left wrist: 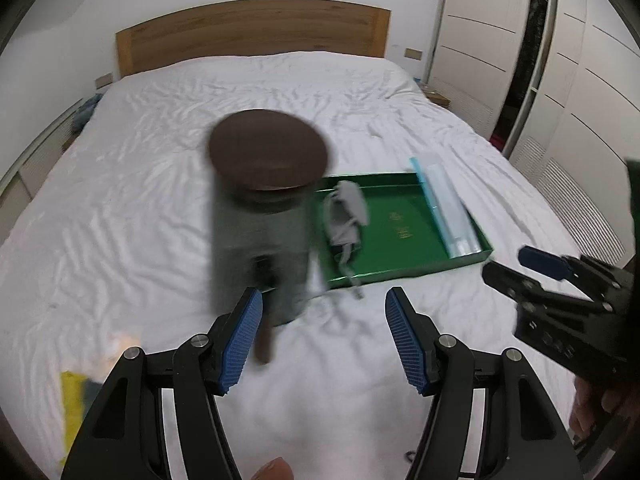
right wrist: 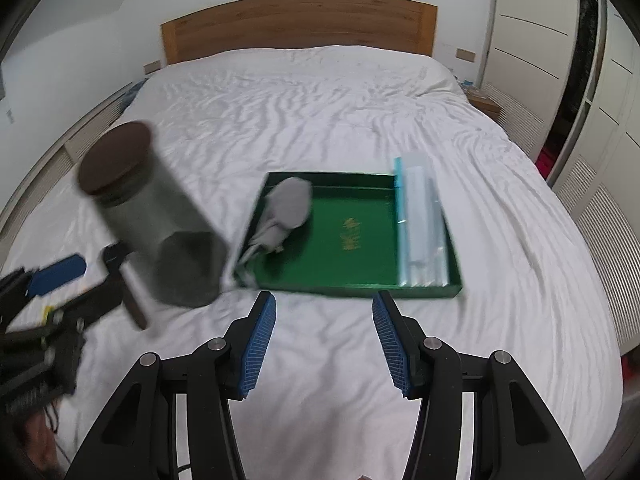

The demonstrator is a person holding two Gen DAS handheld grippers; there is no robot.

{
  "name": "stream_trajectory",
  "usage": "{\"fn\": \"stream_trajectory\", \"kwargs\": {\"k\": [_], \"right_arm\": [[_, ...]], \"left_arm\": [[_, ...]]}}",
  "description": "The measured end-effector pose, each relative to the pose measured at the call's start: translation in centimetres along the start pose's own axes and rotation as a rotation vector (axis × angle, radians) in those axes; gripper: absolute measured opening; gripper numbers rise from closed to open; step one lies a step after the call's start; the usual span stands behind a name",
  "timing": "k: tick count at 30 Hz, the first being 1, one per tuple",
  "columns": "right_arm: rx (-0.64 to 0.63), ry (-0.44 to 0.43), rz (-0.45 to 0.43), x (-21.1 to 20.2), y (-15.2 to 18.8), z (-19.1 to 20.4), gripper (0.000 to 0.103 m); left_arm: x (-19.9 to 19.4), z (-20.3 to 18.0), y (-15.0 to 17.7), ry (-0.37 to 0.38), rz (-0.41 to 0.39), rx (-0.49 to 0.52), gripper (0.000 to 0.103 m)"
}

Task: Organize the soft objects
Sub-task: 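Withdraw both tools from the tray toward the towels, then grasp the yellow towel with the left tool while the right tool grasps the dark green towel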

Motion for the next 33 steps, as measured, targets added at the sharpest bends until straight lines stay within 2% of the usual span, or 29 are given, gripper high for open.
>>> {"fn": "stream_trajectory", "kwargs": {"k": [12, 18, 26, 33], "right_arm": [[-0.004, -0.087, 0.003, -5.3, 1.1, 10.9, 0.051], [-0.032, -0.14, -0.003, -6.9, 1.1, 16.1, 0.051], [-0.067, -0.209, 0.022, -6.0, 1.4, 21.1, 0.051], [-0.067, -0.27, 0.057, -3.0, 2.0, 25.2, 0.051]], "left_arm": [[-5.3, 11.5, 1.9, -0.113, 0.015, 0.02, 0.058], [-6.8, 17.0, 3.9, -0.152, 0.059, 0.003, 0.058], [-7.3, 22.7, 7.9, -0.186, 0.164, -0.019, 0.058], [-6.6, 27.0, 8.7, -0.241, 0.17, -0.045, 0.058]]}}
Point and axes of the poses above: each gripper's, at about its wrist camera, not at the fingertips, and x roughly the way its jaws point, z to its left, y to its underside, the point moved 4 cm from there along x, roughly the way its jaws point, and after that the axes turned 13 degrees about -x, right-handed, at the moved point
